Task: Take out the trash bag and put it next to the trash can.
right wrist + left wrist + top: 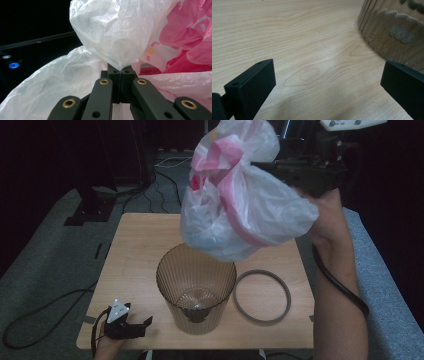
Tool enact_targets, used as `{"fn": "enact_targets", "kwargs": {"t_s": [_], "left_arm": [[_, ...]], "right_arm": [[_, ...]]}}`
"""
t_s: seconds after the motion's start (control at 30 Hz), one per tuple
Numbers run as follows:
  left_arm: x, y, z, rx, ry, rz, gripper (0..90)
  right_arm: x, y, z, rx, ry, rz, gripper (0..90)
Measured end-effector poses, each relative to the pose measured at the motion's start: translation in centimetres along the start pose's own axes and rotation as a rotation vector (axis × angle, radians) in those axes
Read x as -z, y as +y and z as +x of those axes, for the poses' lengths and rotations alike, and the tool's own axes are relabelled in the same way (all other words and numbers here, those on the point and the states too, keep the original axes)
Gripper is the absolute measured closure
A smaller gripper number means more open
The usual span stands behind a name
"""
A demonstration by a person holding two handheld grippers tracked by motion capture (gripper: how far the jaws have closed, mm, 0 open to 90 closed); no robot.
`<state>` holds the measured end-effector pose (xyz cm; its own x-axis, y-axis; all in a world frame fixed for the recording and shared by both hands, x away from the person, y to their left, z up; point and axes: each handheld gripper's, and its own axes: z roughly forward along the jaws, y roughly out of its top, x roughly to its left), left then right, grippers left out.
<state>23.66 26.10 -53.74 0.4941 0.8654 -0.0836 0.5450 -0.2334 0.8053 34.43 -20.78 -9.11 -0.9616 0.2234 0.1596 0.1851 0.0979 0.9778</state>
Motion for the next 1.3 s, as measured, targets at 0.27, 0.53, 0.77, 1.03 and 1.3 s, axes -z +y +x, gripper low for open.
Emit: {"fn": "enact_targets", "kwargs": {"t_s": [0.27, 0.53, 0.77, 1.03, 1.3], "left_arm": [[-0.2, -0.1, 0.0, 0.007, -0.010, 0.009, 0.0], [-0.2, -0.1, 0.0, 0.007, -0.003, 0.011, 0.0], [-0.2, -0.3, 0.1, 0.019, 0.000, 0.010, 0.0], [-0.3, -0.4, 0.2, 0.023, -0.004, 0.005, 0.0], [-0.3, -0.4, 0.3, 0.027, -0.004, 0.008, 0.0]], "right_arm": [[2.6, -1.0, -2.7, -0.051, -0.148, 0.029, 89.7], [2.0, -5.7, -7.3, -0.167, -0.239, 0.087, 89.7], [-0.6, -11.1, -11.5, -0.265, -0.271, 0.123, 89.7], [-3.1, -15.7, -13.7, -0.332, -0.248, 0.076, 89.7], [-5.0, -19.3, -15.5, -0.388, -0.237, 0.107, 89.6]]}}
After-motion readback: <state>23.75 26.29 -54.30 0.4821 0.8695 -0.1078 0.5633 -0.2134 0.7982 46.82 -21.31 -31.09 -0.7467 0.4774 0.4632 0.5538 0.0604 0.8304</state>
